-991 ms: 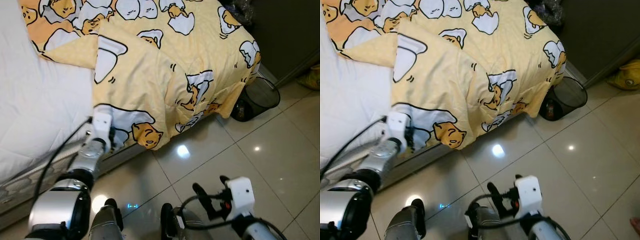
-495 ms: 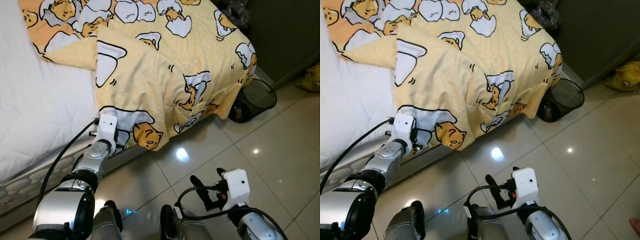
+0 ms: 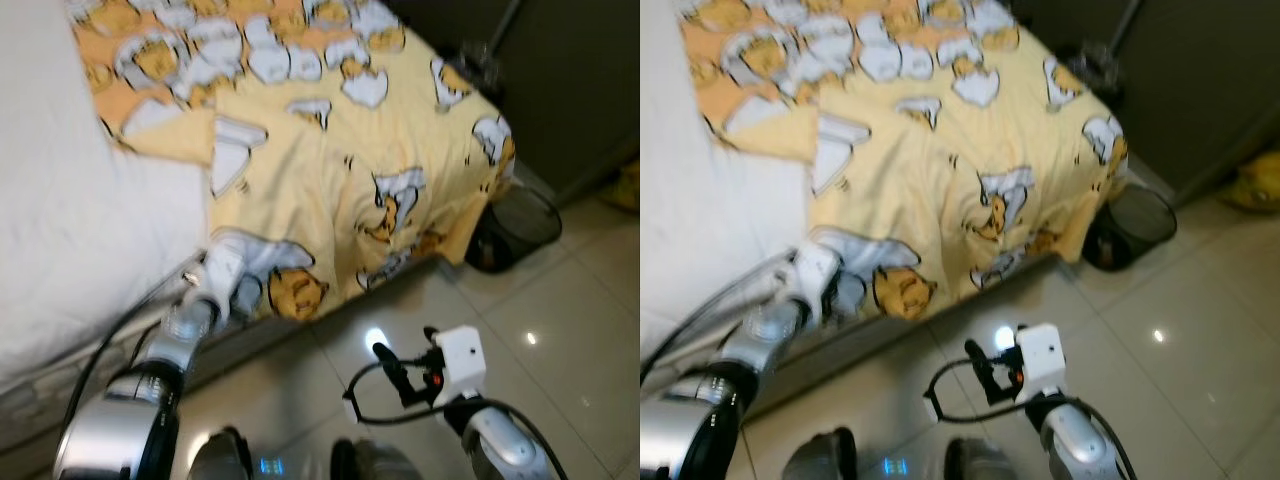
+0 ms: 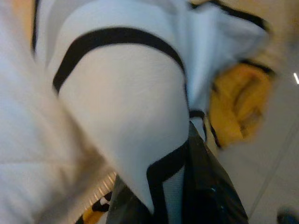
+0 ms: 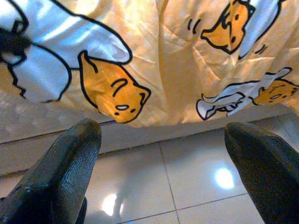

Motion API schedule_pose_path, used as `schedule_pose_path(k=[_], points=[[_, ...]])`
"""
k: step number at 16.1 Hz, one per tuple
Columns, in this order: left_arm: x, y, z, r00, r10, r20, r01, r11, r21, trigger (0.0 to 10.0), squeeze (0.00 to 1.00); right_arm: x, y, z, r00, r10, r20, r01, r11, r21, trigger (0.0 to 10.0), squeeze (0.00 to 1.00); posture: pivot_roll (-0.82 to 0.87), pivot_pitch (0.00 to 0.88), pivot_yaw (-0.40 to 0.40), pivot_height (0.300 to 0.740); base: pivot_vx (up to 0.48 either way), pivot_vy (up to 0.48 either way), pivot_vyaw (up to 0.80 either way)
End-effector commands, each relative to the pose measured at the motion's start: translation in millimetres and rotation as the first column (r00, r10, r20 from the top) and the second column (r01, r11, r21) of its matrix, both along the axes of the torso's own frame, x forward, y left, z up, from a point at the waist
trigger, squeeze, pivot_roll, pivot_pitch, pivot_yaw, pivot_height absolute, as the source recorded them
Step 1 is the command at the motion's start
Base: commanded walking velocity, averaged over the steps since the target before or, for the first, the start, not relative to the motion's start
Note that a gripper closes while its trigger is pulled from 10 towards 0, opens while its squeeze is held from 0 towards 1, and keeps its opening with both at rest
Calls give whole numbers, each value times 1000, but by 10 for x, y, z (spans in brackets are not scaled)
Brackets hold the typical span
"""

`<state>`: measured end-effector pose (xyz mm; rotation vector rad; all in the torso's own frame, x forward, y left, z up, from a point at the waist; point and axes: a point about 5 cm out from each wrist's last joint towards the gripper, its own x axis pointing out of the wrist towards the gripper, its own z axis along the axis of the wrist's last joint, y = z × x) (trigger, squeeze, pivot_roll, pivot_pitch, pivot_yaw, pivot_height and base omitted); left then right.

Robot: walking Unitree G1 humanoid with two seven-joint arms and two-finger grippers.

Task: Clean up the room

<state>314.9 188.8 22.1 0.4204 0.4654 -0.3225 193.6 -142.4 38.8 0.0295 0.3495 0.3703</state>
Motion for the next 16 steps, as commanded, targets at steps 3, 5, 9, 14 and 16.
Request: schedule_pose_path(k=[3,5,9,14,16], points=[[-236,-119,-241,978,-183,-101,192,977,88,10000,0,-47,-39,-116,999,0,-38,0,1000,-15,10000,0,-159,98,-63,740,0,0,0],[-327,-197,-323,965,-228,-128,238,969,70,10000,0,-44,-30,-143,999,1,-44,-1,1000,-14,10000,0,-156,97,-59,740,0,0,0],[-436,-288,-417,959,-247,-142,255,966,44,10000,0,-49,-12,-173,999,7,-51,-7,1000,-10,10000,0,-156,97,-57,740,0,-75,0],[-524,-296,-482,958,-240,-155,245,969,10,10000,0,-54,-20,-200,998,14,-56,-15,1000,-14,10000,0,-155,97,-56,740,0,-480,0],[-527,-277,-495,965,-207,-159,212,977,16,10000,0,-58,-18,-208,998,19,-59,-20,1000,-15,10000,0,-152,97,-57,740,0,-169,0]])
